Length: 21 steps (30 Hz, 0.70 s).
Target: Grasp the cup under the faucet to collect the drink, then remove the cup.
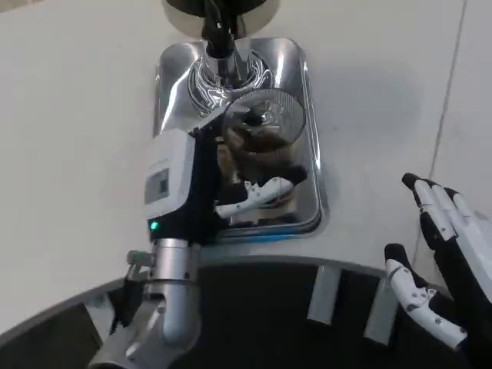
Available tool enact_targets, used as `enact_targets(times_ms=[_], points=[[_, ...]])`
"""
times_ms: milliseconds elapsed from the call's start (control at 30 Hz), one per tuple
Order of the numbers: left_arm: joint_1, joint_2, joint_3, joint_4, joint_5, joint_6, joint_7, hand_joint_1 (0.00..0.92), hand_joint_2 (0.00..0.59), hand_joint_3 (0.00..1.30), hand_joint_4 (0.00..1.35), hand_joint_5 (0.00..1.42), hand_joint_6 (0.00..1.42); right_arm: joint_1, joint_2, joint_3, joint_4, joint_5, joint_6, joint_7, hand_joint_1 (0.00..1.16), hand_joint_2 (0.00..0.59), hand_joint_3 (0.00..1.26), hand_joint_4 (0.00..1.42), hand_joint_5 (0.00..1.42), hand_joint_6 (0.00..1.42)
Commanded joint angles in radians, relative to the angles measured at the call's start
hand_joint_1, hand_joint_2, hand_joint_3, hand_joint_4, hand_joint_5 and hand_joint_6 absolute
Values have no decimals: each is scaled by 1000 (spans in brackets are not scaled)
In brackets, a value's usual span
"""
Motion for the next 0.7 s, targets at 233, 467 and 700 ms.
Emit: enact_targets(times_ms=[233,467,700], points=[[121,54,44,-172,-10,-47,-21,662,94,1105,1173,1342,1424,-10,-20,11,15,3,-18,-20,61,555,0,0,0,53],[192,63,72,-287,-12,-56,-61,660,89,1111,1172,1342,1424,-34,-43,9,31,16,-20,-20,60,555,0,0,0,49],[301,77,92,-419,-3,-53,-101,660,88,1115,1172,1341,1424,-70,-68,-1,73,43,-28,-33,59,555,0,0,0,39]])
